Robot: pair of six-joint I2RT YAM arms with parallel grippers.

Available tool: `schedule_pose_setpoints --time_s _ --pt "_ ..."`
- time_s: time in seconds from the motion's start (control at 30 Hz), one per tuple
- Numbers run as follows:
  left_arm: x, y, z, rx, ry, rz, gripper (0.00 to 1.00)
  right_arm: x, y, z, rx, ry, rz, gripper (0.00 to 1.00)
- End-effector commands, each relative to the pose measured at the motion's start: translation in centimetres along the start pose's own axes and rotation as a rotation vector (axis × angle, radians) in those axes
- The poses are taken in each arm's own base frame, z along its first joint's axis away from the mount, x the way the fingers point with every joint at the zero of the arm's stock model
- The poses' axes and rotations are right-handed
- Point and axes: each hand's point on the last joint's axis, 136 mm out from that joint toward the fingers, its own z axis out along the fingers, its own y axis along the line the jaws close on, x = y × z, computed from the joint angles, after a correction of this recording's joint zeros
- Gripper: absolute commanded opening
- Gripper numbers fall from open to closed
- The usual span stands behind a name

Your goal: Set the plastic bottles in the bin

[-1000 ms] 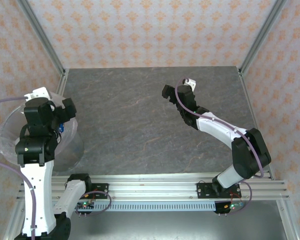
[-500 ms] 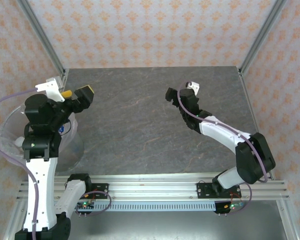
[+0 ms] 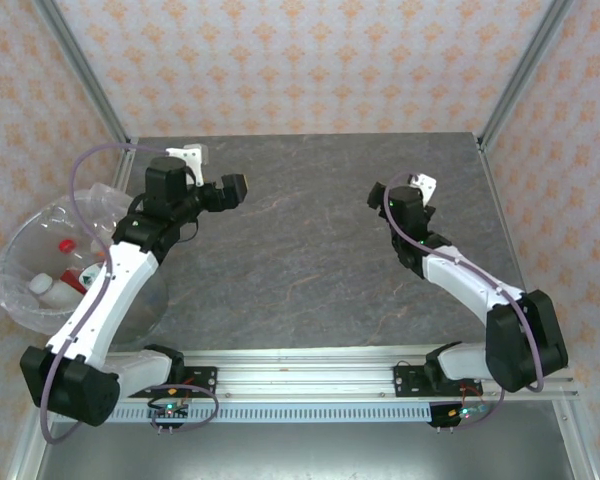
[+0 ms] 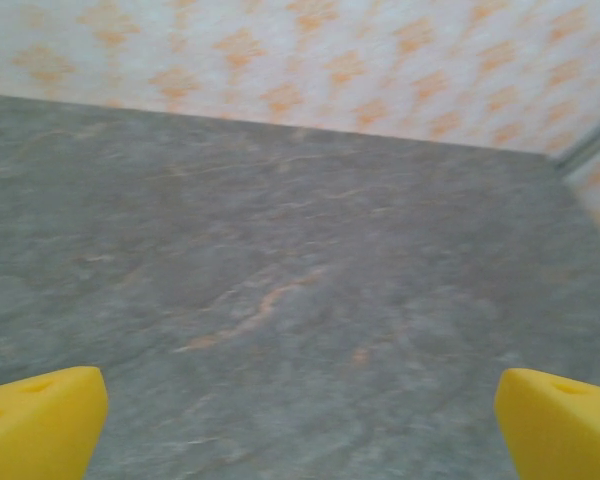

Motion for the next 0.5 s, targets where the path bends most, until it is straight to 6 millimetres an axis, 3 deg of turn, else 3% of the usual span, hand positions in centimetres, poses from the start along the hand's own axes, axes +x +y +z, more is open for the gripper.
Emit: schedule_pose_setpoints --time_s 0.0,0.17,0.27,0.47 --pt "0.6 3.9 1.0 -0.199 -0.034 0.124 1.0 -0.5 -2.6 -0.3 0.08 -0.022 -0.057 0.99" --pt "3.8 8.3 2.8 -0.391 0.013 0.234 1.0 0.0 -6.4 0.1 0.195 -0.008 -0.108 0.99" --pt "5.8 9.7 4.2 -0.407 0.019 0.227 1.0 0.6 -8.7 0.7 0.263 0.012 -0.124 0.99" --pt "9.2 12.2 6.7 -0.435 0.04 0.217 1.0 0.8 -10.9 1.5 0.28 0.017 -0.13 0.99"
